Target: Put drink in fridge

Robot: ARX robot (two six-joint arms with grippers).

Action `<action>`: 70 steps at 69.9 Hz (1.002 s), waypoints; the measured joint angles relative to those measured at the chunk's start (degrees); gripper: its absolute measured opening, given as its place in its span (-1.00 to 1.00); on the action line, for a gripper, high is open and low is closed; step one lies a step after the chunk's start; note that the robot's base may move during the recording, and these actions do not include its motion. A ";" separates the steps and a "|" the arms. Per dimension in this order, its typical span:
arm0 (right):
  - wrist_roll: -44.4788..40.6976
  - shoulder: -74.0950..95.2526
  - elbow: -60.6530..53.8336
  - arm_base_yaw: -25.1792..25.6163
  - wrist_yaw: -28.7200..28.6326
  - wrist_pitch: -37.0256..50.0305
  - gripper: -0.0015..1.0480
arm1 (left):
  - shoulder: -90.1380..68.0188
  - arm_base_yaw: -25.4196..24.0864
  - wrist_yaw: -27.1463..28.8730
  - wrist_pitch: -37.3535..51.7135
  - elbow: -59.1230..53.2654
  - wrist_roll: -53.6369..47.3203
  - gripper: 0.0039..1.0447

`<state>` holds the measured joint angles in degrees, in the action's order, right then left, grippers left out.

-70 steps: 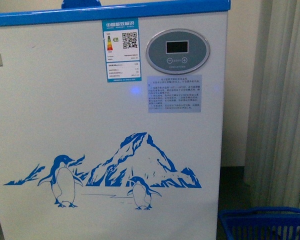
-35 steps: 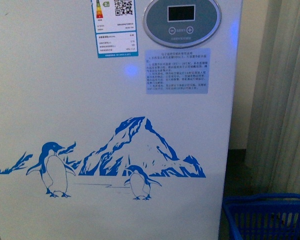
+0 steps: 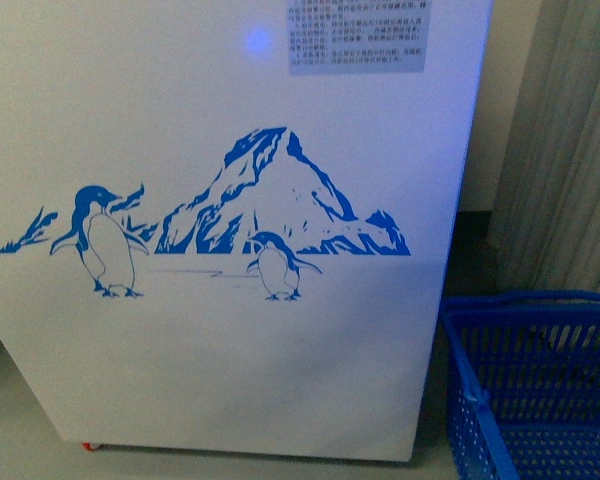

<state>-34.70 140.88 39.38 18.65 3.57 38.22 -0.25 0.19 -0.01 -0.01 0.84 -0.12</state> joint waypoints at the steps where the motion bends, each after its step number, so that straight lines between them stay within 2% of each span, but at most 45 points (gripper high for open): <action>1: 0.00 0.79 0.48 0.00 -0.02 0.11 0.85 | 0.00 0.00 0.00 0.00 0.00 0.00 0.85; 24: 0.90 21.00 14.12 2.56 -0.24 -2.60 0.85 | 0.00 0.00 0.00 0.00 0.00 0.00 0.85; 48: 3.89 29.24 23.52 4.02 -0.98 -7.32 0.85 | 0.00 0.00 0.00 0.00 0.00 0.00 0.85; 70: 5.18 29.29 23.69 4.13 -2.51 -7.02 0.13 | 0.00 0.00 0.00 0.00 0.00 0.00 0.85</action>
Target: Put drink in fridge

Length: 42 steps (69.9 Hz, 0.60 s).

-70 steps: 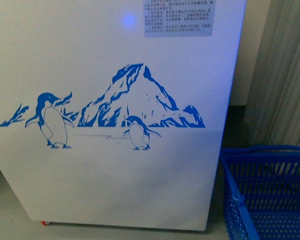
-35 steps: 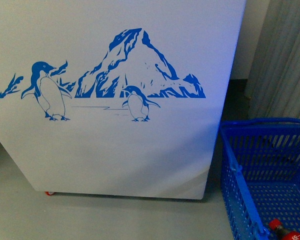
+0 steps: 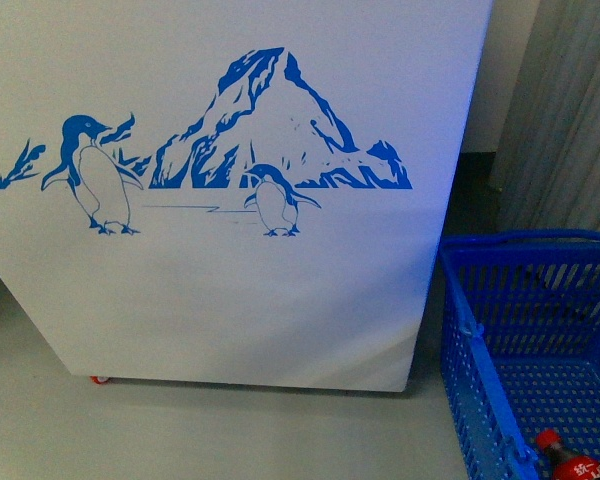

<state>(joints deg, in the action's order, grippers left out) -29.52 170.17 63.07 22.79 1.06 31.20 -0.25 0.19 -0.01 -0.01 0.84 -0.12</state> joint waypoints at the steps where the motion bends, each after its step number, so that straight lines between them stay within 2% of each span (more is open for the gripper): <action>1: 0.00 -0.09 -0.11 0.00 0.00 0.13 0.11 | 0.00 0.00 0.02 0.00 0.00 0.00 0.85; 10: 0.59 -2.47 -2.97 -0.07 0.22 1.75 -0.11 | 0.00 0.00 0.00 0.00 0.00 0.00 0.85; 17: 2.05 -6.43 -6.97 -0.96 1.03 3.26 -0.19 | 0.00 0.00 0.00 0.00 0.00 0.00 0.85; 22: 3.67 -10.25 -10.34 -1.90 1.62 4.28 -0.20 | 0.00 0.00 0.00 0.00 0.00 0.00 0.85; 29: 6.93 -20.81 -16.46 -3.96 -0.50 4.11 -0.21 | 0.00 0.00 0.00 0.00 0.00 0.00 0.85; 42: 13.03 -44.37 -24.44 -7.10 -2.49 -2.10 -0.22 | 0.00 0.00 0.00 0.00 0.00 0.00 0.85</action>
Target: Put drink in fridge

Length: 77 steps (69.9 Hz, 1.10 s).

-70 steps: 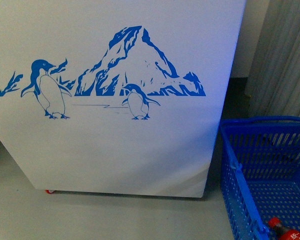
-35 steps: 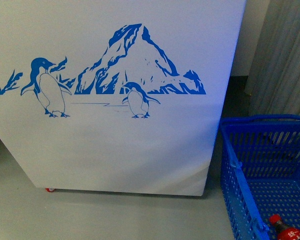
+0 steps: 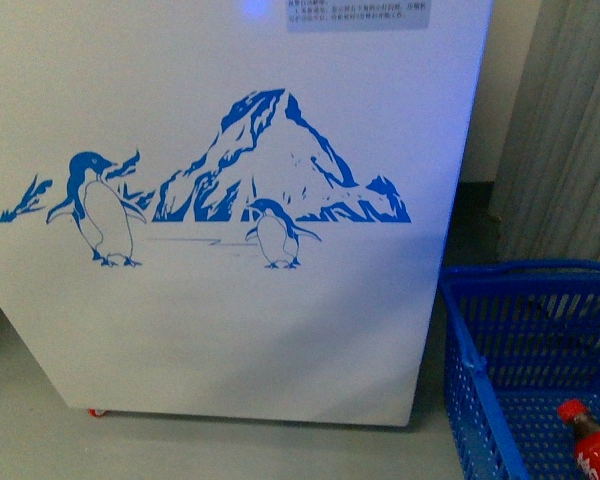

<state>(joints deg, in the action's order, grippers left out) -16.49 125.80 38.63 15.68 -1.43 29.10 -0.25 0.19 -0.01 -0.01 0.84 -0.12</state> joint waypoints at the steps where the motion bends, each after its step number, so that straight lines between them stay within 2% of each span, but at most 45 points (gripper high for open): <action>1: 0.85 -3.52 -0.85 -0.22 -0.15 -1.36 -0.22 | 0.00 0.00 0.00 0.00 0.00 0.00 0.85; 13: 8.81 -27.52 -4.02 -0.70 -4.33 -11.67 -0.22 | 0.00 0.00 0.00 0.00 0.00 0.00 0.85; 28: 18.69 -59.89 -1.73 -0.52 -8.02 -26.64 -0.22 | 0.00 0.00 0.02 0.00 0.00 0.00 0.85; 41: 23.47 -78.20 0.44 -3.21 -5.42 -35.54 -0.22 | 0.00 0.00 0.00 0.00 0.00 0.00 0.85; 46: 25.57 -86.58 0.92 -6.40 -2.54 -38.56 -0.22 | 0.00 0.00 0.00 0.00 0.00 0.00 0.85; 66: 26.99 -98.12 1.42 -12.44 4.90 -41.53 -0.22 | 0.00 0.00 0.00 0.00 0.00 0.00 0.85; 77: 26.77 -100.15 0.96 -13.81 7.19 -35.63 -0.22 | 0.00 0.00 0.00 0.00 0.00 0.00 0.85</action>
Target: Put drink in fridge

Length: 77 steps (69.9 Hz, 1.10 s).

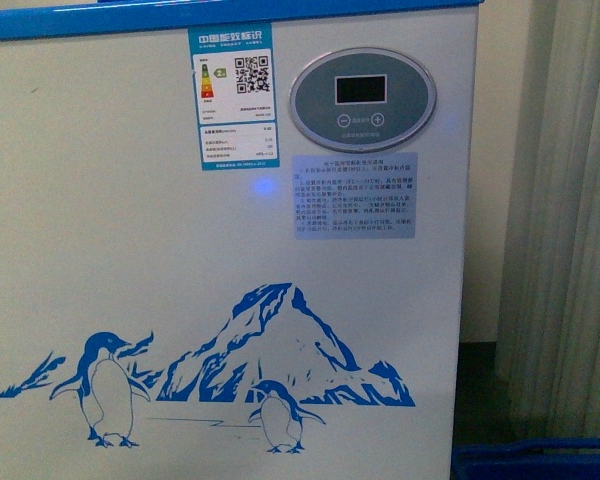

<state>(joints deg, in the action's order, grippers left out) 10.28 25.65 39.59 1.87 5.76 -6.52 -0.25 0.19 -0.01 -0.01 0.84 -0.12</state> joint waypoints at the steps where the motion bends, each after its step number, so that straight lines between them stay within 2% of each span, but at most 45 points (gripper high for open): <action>1: -0.02 -0.02 0.00 -0.09 0.02 0.11 -0.22 | 0.00 0.00 0.00 0.00 0.00 0.00 0.85; 77: -0.61 -0.04 -1.11 -0.44 0.48 0.39 -0.22 | 0.00 0.00 0.00 0.00 0.00 0.00 0.85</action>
<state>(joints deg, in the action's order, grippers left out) 9.67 25.61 38.48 1.43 6.24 -6.13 -0.25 0.19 -0.01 -0.01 0.84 -0.12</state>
